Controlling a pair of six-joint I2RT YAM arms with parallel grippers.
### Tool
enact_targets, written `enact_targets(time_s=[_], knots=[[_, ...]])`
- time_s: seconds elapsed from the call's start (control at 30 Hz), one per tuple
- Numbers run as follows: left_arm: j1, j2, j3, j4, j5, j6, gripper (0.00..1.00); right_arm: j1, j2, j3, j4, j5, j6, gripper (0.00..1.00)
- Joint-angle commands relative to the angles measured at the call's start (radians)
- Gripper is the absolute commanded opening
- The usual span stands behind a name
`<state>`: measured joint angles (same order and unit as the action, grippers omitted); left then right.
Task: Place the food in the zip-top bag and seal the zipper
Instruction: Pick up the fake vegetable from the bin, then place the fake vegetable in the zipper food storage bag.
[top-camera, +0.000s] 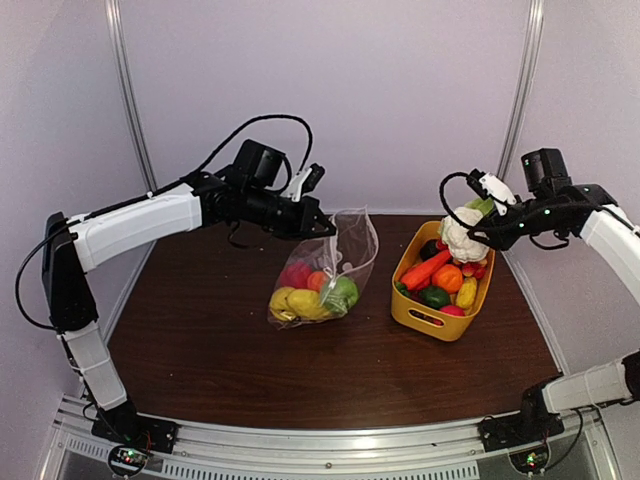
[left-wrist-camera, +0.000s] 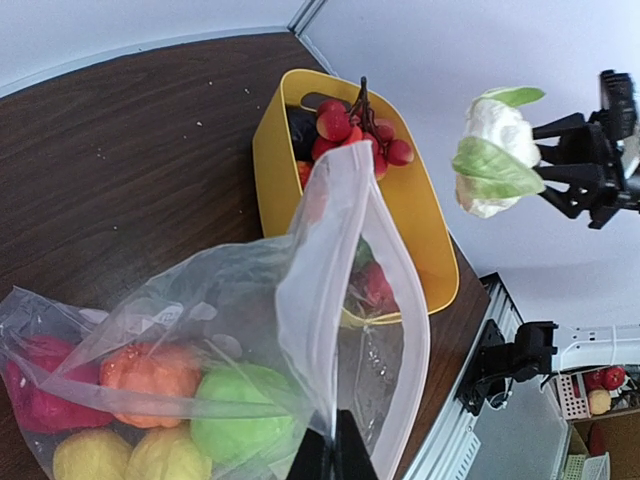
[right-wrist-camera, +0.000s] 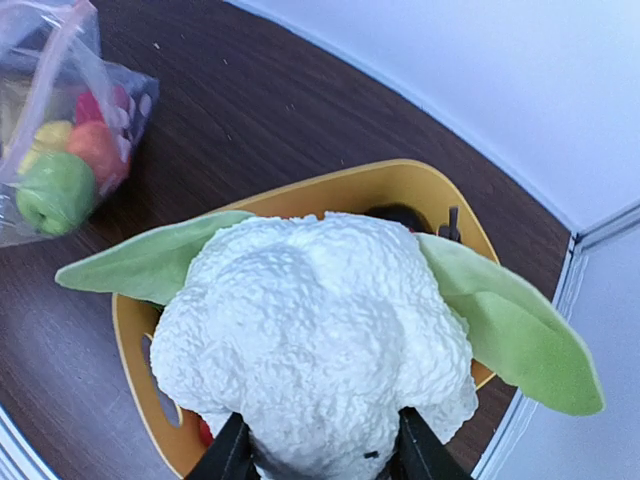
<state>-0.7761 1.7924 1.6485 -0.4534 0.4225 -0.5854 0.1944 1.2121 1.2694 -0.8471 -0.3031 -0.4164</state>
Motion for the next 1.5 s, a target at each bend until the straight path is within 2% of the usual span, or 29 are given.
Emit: enact_targets(time_s=[0.0, 0.27, 0.43, 0.53, 0.7, 0.8, 1.23, 1.47], knots=[[-0.015, 0.016, 0.048, 0.029, 0.007, 0.004, 0.00, 0.005, -0.032, 0.069, -0.062, -0.232, -0.017, 0.34], [-0.022, 0.036, 0.084, 0.030, 0.011, -0.019, 0.00, 0.043, 0.027, 0.221, -0.028, -0.651, 0.033, 0.36], [-0.024, 0.039, 0.095, 0.042, 0.012, -0.032, 0.00, 0.096, 0.107, 0.271, 0.018, -0.770, 0.106, 0.36], [-0.024, 0.044, 0.099, 0.056, 0.021, -0.043, 0.00, 0.135, 0.130, 0.246, 0.152, -0.821, 0.225, 0.37], [-0.028, 0.055, 0.128, 0.059, 0.034, -0.052, 0.00, 0.186, 0.167, 0.148, 0.542, -0.881, 0.517, 0.38], [-0.029, 0.056, 0.144, 0.058, 0.042, -0.053, 0.00, 0.218, 0.210, 0.124, 0.648, -0.861, 0.578, 0.38], [-0.028, 0.003, 0.147, 0.086, 0.073, -0.074, 0.00, 0.241, 0.273, 0.036, 0.547, -0.707, 0.394, 0.37], [-0.029, -0.024, 0.126, 0.121, 0.076, -0.083, 0.00, 0.249, 0.296, 0.031, 0.477, -0.485, 0.335, 0.35]])
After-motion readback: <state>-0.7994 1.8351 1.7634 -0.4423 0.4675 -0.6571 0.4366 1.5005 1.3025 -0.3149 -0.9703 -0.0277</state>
